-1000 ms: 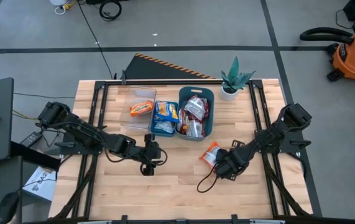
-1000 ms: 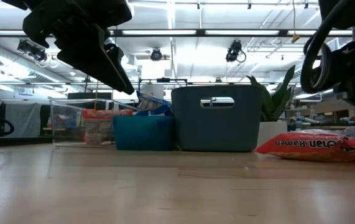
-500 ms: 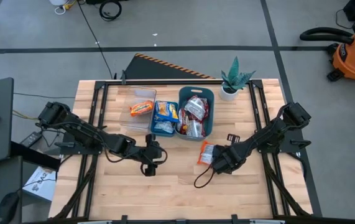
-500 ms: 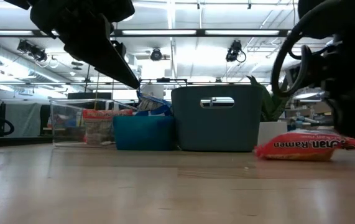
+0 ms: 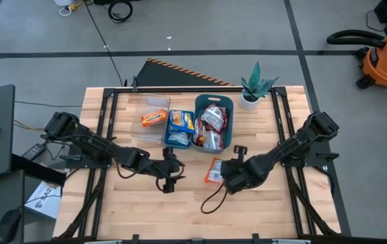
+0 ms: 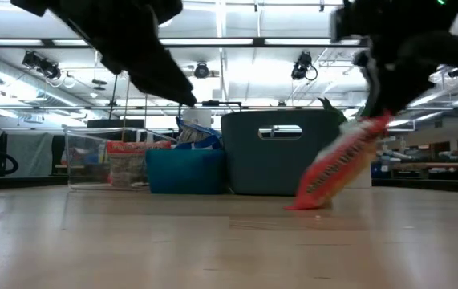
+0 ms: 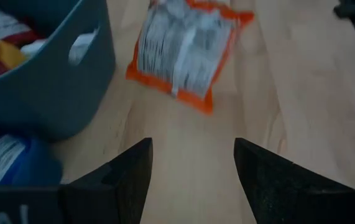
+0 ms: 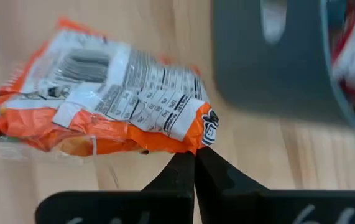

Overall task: Sort Maruchan noodles
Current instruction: Put the orange noodle pack into the transparent bin

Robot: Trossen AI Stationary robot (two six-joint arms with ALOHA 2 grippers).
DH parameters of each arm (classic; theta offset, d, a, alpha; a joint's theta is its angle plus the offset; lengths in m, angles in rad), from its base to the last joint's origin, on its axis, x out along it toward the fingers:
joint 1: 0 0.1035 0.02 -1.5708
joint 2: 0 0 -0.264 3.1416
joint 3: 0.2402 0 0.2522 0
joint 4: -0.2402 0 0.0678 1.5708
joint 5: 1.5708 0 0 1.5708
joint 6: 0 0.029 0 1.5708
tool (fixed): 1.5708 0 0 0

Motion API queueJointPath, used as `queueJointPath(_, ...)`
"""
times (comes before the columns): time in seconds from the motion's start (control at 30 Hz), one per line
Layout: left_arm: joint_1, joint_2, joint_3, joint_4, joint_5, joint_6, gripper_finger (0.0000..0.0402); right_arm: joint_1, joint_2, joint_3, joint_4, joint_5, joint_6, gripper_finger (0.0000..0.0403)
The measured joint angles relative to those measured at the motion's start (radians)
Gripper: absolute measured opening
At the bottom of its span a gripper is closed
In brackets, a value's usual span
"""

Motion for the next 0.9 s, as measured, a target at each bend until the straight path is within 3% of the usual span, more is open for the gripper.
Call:
queueJointPath(0.2, -0.001, 0.104, 0.0, 0.178, 0.003, 0.021, 0.0231, -0.024, 0.0, 0.006, 0.236, 0.02, -0.107, 0.0002)
queueJointPath(0.37, -0.014, 0.153, 0.0, 0.234, 0.042, 0.027, 0.0233, -0.057, 0.0, 0.006, 0.352, 0.022, -0.088, 0.0002)
queueJointPath(0.5, -0.032, 0.169, 0.0, 0.247, 0.042, 0.04, 0.026, -0.079, 0.0, 0.006, 0.431, 0.024, -0.076, 0.0001)
queueJointPath(0.7, -0.025, 0.163, 0.005, 0.228, 0.033, 0.049, 0.0311, -0.066, 0.0, 0.006, 0.558, -0.012, -0.314, 0.0001)
queueJointPath(0.9, 0.003, 0.105, 0.074, 0.108, 0.082, 0.097, 0.0315, -0.043, 0.0, 0.006, 0.649, -0.119, -0.572, 0.0001)
